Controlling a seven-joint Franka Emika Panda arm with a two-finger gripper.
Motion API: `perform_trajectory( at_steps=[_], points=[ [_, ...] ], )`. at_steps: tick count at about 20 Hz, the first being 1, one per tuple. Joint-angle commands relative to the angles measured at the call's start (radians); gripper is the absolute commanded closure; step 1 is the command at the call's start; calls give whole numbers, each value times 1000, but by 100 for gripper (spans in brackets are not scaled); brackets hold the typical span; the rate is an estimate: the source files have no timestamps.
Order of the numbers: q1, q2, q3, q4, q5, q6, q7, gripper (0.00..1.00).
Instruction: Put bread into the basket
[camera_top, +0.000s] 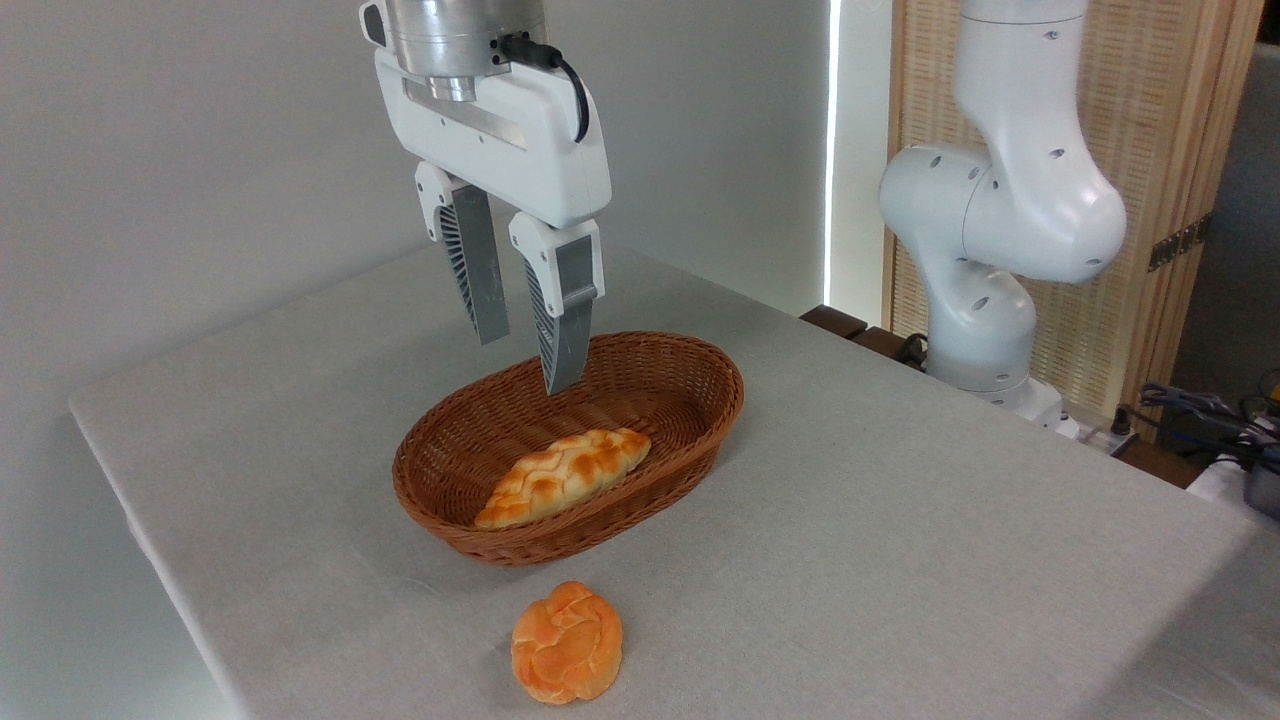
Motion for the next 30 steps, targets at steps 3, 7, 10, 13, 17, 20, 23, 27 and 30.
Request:
perform_trajectory(
  at_steps=[3, 7, 10, 13, 17, 20, 23, 27, 30],
  points=[
    [2, 16, 5, 20, 8, -33, 8, 0],
    [2, 16, 5, 20, 8, -33, 8, 0],
    [2, 15, 5, 18, 8, -33, 8, 0],
    [2, 15, 5, 13, 8, -25, 11, 0],
    [5, 18, 7, 10, 8, 19, 19, 0],
    [5, 16, 31, -22, 10, 39, 19, 0],
    [5, 16, 50, -39, 8, 56, 20, 0],
    [3, 10, 82, -91, 8, 116, 22, 0],
    [3, 10, 82, -164, 8, 203, 20, 0]
  ],
)
